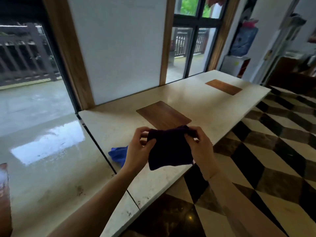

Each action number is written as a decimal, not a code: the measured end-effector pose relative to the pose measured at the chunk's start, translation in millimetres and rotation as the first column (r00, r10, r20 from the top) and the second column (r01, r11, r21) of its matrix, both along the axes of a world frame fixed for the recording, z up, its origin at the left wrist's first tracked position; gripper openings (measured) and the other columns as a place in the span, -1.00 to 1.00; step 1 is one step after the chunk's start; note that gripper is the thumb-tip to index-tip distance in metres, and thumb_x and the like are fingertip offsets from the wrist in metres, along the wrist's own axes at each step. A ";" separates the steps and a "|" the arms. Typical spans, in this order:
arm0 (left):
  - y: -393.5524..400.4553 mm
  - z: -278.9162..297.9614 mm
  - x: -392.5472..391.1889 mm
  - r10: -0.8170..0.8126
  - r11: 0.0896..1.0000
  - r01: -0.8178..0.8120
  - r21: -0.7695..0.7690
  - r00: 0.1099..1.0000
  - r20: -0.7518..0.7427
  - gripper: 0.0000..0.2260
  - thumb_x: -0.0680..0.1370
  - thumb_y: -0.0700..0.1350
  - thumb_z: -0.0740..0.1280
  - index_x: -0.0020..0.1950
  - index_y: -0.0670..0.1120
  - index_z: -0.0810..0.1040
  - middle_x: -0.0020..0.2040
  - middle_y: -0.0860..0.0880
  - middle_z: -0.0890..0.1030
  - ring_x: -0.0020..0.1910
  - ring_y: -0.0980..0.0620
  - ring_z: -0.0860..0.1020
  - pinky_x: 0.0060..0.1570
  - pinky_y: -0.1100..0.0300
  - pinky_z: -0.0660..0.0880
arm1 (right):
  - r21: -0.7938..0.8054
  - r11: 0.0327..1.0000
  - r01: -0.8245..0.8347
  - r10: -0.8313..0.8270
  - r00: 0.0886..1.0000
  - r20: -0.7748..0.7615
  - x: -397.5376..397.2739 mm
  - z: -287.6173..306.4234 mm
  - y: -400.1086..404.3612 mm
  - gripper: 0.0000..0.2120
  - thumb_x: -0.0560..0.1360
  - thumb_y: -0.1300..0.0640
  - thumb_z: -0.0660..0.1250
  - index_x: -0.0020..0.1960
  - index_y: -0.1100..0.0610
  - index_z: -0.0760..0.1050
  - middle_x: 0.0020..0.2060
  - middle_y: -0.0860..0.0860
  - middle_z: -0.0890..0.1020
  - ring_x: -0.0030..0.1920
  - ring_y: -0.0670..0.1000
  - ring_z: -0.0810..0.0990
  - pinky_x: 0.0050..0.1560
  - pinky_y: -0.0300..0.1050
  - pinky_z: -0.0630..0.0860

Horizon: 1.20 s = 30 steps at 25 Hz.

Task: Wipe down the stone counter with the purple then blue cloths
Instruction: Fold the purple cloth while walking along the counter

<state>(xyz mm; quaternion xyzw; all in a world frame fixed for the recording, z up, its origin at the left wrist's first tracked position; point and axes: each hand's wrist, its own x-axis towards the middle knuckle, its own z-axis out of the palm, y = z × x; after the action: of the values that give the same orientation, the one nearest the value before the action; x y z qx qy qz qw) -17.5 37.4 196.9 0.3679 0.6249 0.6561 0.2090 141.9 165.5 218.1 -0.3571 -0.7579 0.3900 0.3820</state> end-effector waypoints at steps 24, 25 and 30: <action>0.6 -149.8 -5.1 0.638 0.730 -0.457 -0.509 0.723 0.266 -0.84 0.60 -0.14 0.34 0.12 0.09 0.50 0.04 -0.03 0.59 -0.03 -0.01 0.63 -0.23 0.09 0.66 | -0.511 0.743 -0.432 0.618 0.735 0.277 -121.7 -162.3 70.2 -0.87 0.59 0.06 0.30 -0.01 -0.18 0.55 -0.07 -0.18 0.62 -0.04 -0.12 0.58 -0.13 -0.17 0.55; 0.5 -157.5 -1.9 0.655 0.711 -0.456 -0.536 0.707 0.266 -0.84 0.60 -0.13 0.34 0.13 0.08 0.50 0.03 -0.03 0.60 -0.03 0.00 0.63 -0.25 0.11 0.66 | -0.521 0.736 -0.434 0.633 0.714 0.300 -120.1 -172.3 70.1 -0.88 0.59 0.05 0.30 0.00 -0.16 0.55 -0.07 -0.17 0.62 -0.04 -0.11 0.58 -0.09 -0.13 0.57; -0.7 -185.7 5.1 0.674 0.654 -0.413 -0.633 0.699 0.240 -0.82 0.60 -0.11 0.34 0.12 0.16 0.47 0.01 0.02 0.61 -0.05 0.10 0.62 -0.30 0.30 0.57 | -0.536 0.750 -0.387 0.631 0.664 0.402 -112.0 -208.5 67.3 -0.90 0.59 0.06 0.30 0.05 -0.11 0.55 -0.07 -0.14 0.61 -0.01 -0.05 0.58 0.05 0.07 0.59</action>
<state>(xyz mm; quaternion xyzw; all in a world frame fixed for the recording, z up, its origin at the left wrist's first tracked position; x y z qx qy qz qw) -12.4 36.7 11.2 -0.0818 0.7962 0.5539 0.2294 29.9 232.7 9.6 -0.2936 -0.8067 0.5082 -0.0688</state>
